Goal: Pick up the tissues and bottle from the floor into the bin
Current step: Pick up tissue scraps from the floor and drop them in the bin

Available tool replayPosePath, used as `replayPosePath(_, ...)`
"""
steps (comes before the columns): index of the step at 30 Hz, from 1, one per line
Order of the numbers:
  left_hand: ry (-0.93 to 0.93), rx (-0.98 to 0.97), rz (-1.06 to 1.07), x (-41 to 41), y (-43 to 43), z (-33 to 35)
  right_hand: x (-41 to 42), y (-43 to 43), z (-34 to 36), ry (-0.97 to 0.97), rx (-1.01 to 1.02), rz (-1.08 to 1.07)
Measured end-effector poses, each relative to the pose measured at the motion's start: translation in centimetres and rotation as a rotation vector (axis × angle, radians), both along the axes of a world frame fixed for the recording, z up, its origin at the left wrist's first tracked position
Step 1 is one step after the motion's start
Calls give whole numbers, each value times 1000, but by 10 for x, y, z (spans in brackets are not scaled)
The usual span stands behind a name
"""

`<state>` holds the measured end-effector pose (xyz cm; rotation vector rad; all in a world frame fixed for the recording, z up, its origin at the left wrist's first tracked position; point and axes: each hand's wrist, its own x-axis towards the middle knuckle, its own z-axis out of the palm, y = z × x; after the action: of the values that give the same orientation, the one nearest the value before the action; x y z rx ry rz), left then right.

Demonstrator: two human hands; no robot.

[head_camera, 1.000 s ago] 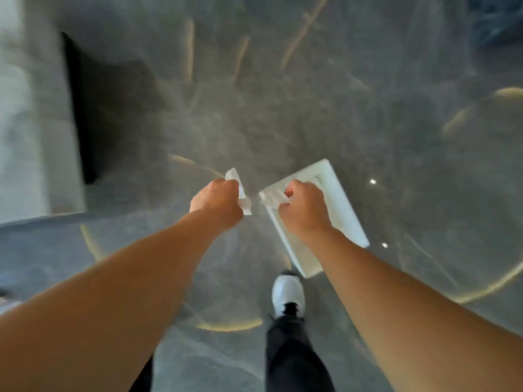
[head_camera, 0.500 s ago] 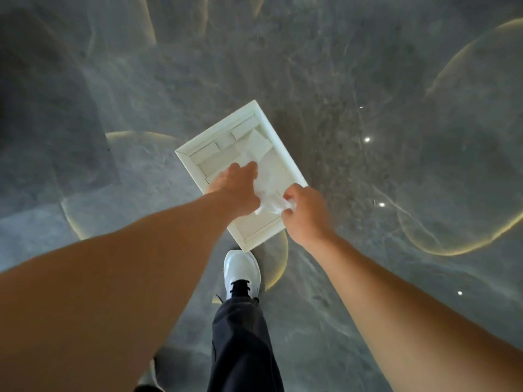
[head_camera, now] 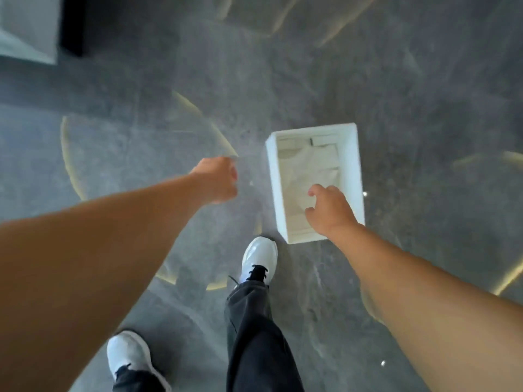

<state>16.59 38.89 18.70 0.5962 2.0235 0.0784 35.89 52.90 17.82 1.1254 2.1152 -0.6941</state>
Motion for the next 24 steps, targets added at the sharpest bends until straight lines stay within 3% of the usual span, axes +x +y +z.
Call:
replayPosePath(5,55,-159,116,-51,-162,39,-94,-107,26,77,-89,173)
replayPosePath(10,55,-210,232,-49,-325,60,-164,-257,42,172,-130,386)
replayPosePath(17,-96,-247,347,-10,-523,93,-201,-447,66,81,-205,741)
replayPosePath(24,-125,-220,561,6,-642,112,-234,-555,95,21,-160,953)
